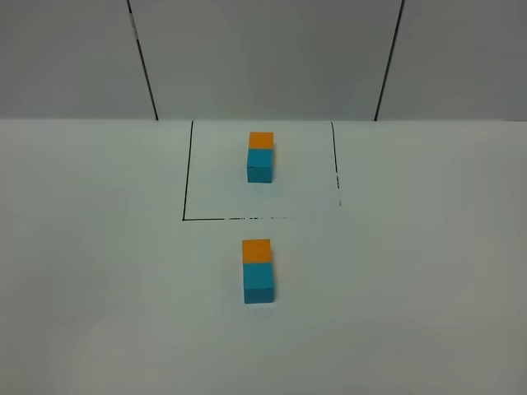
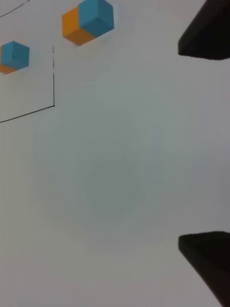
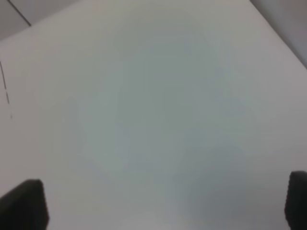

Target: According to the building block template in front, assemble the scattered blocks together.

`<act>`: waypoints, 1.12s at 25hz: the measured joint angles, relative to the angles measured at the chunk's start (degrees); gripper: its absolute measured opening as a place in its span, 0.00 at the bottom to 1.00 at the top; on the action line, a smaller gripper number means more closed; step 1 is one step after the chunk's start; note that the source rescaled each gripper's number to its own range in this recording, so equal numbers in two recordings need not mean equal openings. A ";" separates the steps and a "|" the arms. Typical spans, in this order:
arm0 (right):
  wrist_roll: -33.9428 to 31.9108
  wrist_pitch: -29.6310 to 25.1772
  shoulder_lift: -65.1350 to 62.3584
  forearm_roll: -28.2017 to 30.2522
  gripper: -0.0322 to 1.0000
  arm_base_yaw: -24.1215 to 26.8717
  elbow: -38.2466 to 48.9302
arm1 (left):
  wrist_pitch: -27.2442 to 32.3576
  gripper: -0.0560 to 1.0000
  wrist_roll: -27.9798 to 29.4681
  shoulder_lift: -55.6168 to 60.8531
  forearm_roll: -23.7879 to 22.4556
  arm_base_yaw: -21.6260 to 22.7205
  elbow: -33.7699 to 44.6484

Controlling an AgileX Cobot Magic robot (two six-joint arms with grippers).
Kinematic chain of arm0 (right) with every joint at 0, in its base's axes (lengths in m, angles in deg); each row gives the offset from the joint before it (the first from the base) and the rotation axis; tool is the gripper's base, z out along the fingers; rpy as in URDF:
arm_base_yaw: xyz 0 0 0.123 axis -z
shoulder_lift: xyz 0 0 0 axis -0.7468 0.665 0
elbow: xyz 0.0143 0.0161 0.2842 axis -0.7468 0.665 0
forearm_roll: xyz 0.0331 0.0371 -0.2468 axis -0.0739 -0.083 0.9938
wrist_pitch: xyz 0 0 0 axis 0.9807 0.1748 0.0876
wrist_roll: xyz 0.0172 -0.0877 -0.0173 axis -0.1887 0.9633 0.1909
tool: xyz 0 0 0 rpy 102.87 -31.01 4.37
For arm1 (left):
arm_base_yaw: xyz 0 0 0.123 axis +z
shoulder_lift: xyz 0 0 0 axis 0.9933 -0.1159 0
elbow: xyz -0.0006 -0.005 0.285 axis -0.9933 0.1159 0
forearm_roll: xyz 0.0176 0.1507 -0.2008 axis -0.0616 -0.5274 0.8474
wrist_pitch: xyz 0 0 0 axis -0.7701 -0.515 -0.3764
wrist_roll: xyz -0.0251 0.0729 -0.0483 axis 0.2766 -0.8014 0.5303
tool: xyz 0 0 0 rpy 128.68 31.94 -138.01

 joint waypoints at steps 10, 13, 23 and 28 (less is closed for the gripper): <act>8.52 -1.91 -17.11 0.45 1.00 -2.71 9.95 | 0.00 0.58 0.00 0.00 0.00 0.00 0.00; 8.97 -2.13 -21.42 0.45 1.00 -2.75 12.03 | 0.00 0.58 0.00 0.00 0.00 0.00 0.00; 9.49 -1.51 -29.41 -5.08 1.00 -4.49 18.26 | 0.00 0.58 0.00 0.00 0.00 0.00 0.00; 10.04 -1.44 -31.98 -5.40 1.00 -4.49 18.33 | 0.00 0.58 0.00 0.00 0.00 0.00 0.00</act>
